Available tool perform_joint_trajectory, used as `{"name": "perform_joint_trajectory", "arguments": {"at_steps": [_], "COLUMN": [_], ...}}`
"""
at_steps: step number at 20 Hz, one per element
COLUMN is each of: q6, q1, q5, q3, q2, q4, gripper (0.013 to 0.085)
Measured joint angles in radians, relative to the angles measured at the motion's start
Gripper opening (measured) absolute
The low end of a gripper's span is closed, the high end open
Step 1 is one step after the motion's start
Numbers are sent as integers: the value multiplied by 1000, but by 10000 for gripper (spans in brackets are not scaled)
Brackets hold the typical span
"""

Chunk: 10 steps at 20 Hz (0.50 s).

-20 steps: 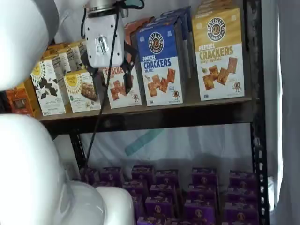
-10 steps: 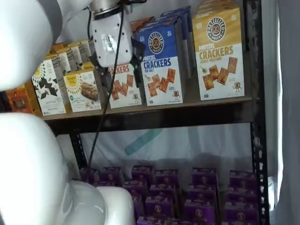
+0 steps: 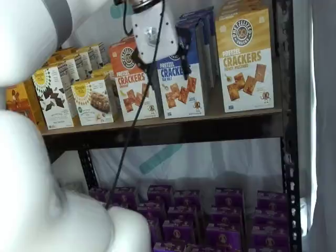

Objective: Retrieve the yellow and white box located on the top shelf, the sixth one from the left

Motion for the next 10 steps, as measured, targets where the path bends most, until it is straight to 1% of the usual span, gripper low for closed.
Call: {"name": "perform_joint_trajectory", "arguments": {"at_steps": [4,8,10], "q6": [-105,-198,-235], "q1": [-115,-216,-255], "q5": [-49,-79,-87], "q3": [-28,-63,-83], "q2": [44,89,112], "q4": [34,83,102], "gripper": [850,850,850]}}
